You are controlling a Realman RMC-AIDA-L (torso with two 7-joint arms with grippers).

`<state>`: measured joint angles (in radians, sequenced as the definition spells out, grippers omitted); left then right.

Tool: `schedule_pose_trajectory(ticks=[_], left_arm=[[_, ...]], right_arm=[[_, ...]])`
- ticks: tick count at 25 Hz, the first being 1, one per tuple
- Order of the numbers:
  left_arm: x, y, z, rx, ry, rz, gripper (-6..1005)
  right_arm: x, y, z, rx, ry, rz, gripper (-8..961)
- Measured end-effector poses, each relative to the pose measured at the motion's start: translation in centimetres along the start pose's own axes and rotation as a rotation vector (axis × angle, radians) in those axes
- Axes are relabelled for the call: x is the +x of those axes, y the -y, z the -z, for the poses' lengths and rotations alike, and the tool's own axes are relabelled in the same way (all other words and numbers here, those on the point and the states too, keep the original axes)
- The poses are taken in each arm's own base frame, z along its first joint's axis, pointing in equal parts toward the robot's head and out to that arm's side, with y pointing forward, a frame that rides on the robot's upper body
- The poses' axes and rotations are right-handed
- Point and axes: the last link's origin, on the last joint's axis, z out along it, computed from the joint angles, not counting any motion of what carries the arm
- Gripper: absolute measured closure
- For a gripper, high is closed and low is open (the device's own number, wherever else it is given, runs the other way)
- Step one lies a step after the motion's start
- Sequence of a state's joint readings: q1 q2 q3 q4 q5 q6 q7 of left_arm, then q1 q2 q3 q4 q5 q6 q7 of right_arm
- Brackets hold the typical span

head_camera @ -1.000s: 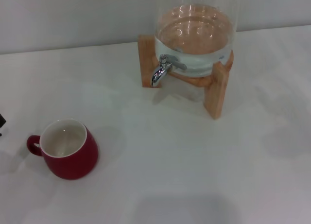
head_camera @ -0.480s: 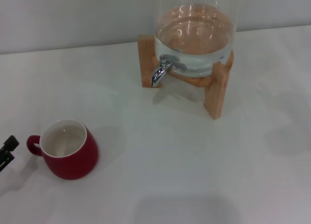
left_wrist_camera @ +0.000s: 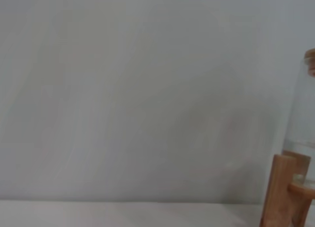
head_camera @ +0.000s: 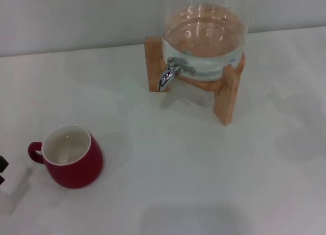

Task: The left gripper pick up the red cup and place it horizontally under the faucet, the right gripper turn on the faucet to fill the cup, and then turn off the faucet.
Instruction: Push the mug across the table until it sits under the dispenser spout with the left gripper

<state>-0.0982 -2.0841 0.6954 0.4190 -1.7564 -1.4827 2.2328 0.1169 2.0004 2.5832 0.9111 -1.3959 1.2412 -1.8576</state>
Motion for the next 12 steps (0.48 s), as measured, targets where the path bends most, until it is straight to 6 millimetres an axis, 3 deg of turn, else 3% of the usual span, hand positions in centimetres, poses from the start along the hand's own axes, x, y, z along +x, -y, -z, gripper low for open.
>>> schedule_pose_trajectory(ticks=[12], left_arm=[[-1.10,0.93,0.08,0.074,0.060,0.006,241]], right_arm=[[0.03,0.05,0.14,0.001,-0.002,0.000,234]])
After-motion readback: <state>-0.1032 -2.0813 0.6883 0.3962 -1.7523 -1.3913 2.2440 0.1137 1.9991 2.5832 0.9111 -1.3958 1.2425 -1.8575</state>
